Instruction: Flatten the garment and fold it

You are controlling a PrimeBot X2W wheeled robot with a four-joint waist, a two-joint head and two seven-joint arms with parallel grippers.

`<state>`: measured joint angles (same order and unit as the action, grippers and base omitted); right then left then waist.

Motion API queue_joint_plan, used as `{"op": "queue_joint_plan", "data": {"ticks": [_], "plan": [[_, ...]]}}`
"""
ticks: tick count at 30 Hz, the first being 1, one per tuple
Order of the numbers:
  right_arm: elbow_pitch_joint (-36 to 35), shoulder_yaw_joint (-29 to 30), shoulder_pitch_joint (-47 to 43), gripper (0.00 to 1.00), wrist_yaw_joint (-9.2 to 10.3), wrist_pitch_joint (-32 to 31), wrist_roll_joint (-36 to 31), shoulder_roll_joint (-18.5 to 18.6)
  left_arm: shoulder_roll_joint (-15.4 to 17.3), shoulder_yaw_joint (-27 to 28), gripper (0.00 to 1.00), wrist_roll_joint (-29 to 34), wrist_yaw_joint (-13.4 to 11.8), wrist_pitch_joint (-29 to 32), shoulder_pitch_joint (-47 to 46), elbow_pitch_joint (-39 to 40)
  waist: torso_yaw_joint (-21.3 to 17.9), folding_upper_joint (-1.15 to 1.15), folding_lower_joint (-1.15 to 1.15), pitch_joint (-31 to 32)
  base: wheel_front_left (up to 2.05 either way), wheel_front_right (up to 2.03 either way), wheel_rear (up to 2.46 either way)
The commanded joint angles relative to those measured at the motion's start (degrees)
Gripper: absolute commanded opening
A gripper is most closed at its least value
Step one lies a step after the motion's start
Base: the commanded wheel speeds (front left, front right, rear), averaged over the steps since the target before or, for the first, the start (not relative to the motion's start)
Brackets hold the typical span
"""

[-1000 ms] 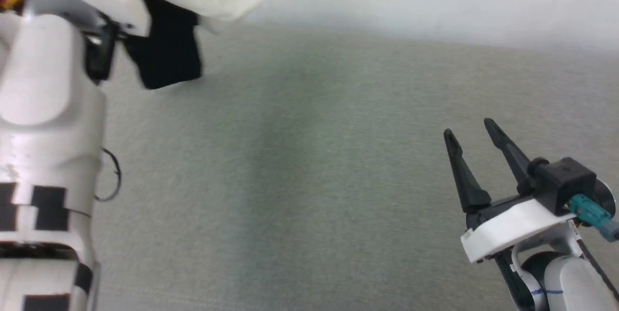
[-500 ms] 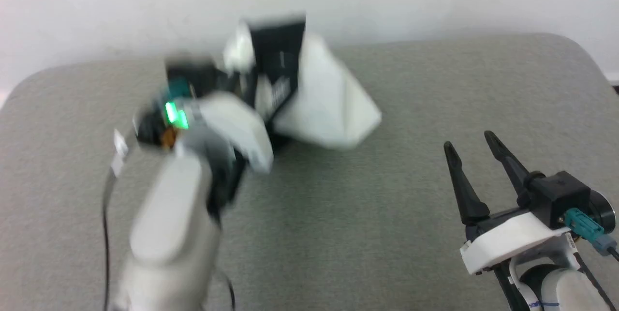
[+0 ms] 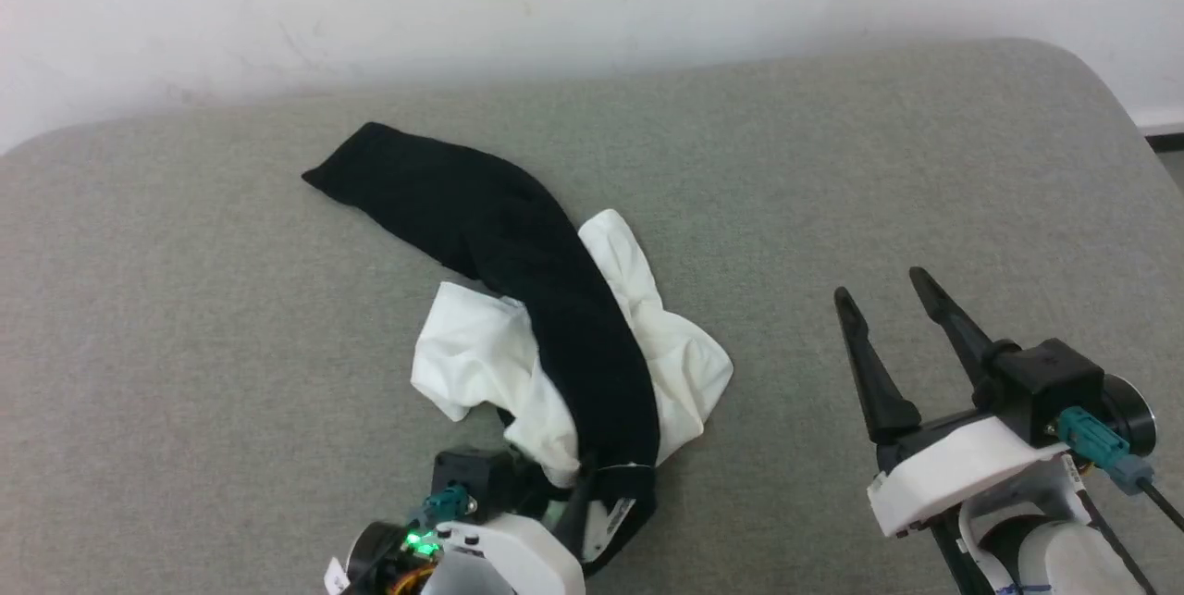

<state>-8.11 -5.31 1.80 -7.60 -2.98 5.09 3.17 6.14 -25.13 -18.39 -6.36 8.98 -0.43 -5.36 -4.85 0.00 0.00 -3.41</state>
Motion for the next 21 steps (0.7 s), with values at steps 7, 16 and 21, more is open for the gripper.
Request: {"op": "queue_joint_plan", "data": {"ticks": [7,16,21], "plan": [[0.47,-0.01,-0.33,1.00,0.11,-0.16,0.27,-0.24,1.06,1.53,1.00,1.90,-1.20,-4.64,-2.54,8.99,2.54,0.00,0.00,1.71,0.00,0.00,0.00],[-0.05,0.21,-1.00,1.00,0.11,-0.70,0.30,-0.26,4.98,7.41,1.00,2.97,-3.95,-5.58,-4.51,14.65,4.17,0.00,0.00,2.17,0.00,0.00,0.00],[-0.10,0.42,-1.40,1.00,0.11,-0.73,0.47,-0.26,8.92,13.06,1.00,3.09,-5.88,-6.74,-3.30,16.29,4.61,0.00,0.00,2.44,0.00,0.00,0.00]]}}
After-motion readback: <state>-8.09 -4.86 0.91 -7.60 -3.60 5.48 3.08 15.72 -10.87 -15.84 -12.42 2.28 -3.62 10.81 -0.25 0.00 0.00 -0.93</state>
